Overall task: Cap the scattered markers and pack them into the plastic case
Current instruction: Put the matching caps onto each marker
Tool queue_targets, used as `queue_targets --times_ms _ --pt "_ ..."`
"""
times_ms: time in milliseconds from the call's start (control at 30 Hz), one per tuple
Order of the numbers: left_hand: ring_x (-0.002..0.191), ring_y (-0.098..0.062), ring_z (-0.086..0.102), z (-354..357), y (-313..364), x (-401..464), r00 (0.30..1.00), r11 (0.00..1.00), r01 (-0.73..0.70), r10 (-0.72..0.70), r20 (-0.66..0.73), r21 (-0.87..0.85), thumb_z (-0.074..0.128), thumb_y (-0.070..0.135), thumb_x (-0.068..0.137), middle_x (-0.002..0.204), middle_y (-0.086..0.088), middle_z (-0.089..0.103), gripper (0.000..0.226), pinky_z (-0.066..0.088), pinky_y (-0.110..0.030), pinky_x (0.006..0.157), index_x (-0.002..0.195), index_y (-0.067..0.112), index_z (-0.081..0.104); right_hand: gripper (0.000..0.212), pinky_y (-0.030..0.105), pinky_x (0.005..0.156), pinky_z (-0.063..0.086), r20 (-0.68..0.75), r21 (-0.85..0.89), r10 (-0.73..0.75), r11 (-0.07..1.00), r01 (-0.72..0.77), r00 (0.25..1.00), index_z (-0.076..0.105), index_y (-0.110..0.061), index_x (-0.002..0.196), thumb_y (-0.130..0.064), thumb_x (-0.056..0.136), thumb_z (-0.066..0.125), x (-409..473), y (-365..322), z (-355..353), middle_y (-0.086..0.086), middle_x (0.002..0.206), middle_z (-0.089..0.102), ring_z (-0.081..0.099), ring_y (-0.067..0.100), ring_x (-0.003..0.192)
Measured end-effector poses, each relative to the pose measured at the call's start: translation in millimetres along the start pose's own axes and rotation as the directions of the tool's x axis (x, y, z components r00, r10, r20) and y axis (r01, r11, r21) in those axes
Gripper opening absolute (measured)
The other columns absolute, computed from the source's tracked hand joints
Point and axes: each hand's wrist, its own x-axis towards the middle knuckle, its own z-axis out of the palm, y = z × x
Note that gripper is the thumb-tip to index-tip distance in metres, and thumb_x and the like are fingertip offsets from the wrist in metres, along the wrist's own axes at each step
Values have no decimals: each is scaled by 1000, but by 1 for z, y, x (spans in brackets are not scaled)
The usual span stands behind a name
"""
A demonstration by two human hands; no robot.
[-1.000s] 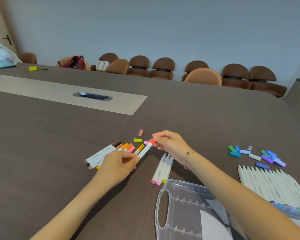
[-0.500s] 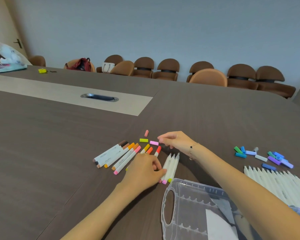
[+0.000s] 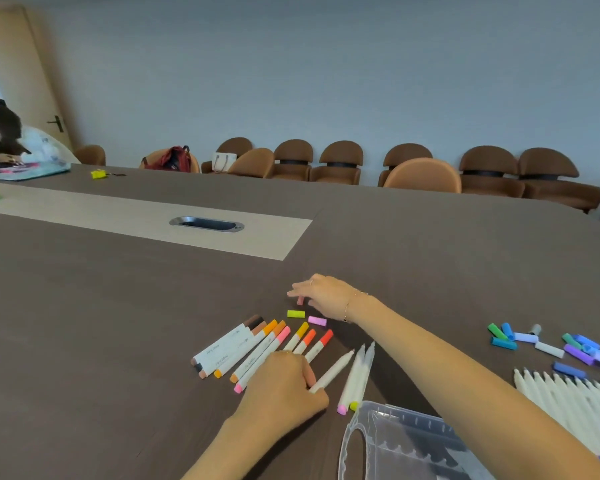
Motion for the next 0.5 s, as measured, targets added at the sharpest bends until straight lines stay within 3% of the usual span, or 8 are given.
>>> queue_targets --times_ms 167,233,267,300,367,433,500 --pt "74 -1 56 -13 -20 -3 992 990 54 -67 -105 -128 65 33 80 79 14 61 5 40 -7 60 80 31 61 26 28 93 41 -27 -79 6 997 -8 1000 62 -14 118 -20 98 45 -14 18 -2 3 121 61 51 20 113" --pt "72 1 57 -14 -25 -5 985 980 66 -94 -143 -190 65 34 80 76 12 65 5 41 -7 60 79 31 62 21 26 88 39 -62 48 108 993 -106 992 63 -13 107 -21 97 47 -35 25 -9 3 108 64 54 19 103" --pt "69 2 57 -14 -26 -5 984 973 68 -102 -147 -222 66 34 81 73 11 66 5 42 -7 61 79 30 63 15 26 85 41 -133 208 216 960 -186 967 63 -14 99 -20 96 50 -47 27 -12 1 100 65 57 18 96" --pt "66 3 57 -13 -26 -4 983 966 68 -108 -148 -251 66 33 81 70 11 66 5 43 -8 61 79 29 64 11 24 79 44 -201 433 358 867 -245 912 62 -15 92 -18 94 52 -60 26 -15 0 92 66 60 17 88" --pt "62 5 57 -11 -24 -4 981 950 67 -119 -155 -305 68 33 81 64 12 66 6 45 -9 63 78 28 67 12 21 72 50 -140 860 607 467 -208 782 63 -11 86 -16 93 54 -84 21 -24 3 86 69 65 15 81" --pt "64 5 60 -11 -19 -5 979 935 63 -126 -162 -348 68 33 82 65 11 69 5 48 -9 66 79 29 68 13 23 77 54 55 988 616 78 -131 786 65 -7 90 -15 93 55 -105 9 -31 9 92 70 67 16 85" --pt "63 5 63 -11 -14 -7 979 927 59 -126 -160 -372 68 33 83 63 12 69 5 45 -6 62 78 31 67 13 25 84 55 132 991 539 -60 -119 832 65 -8 102 -14 93 57 -121 -2 -35 11 99 69 69 18 93"
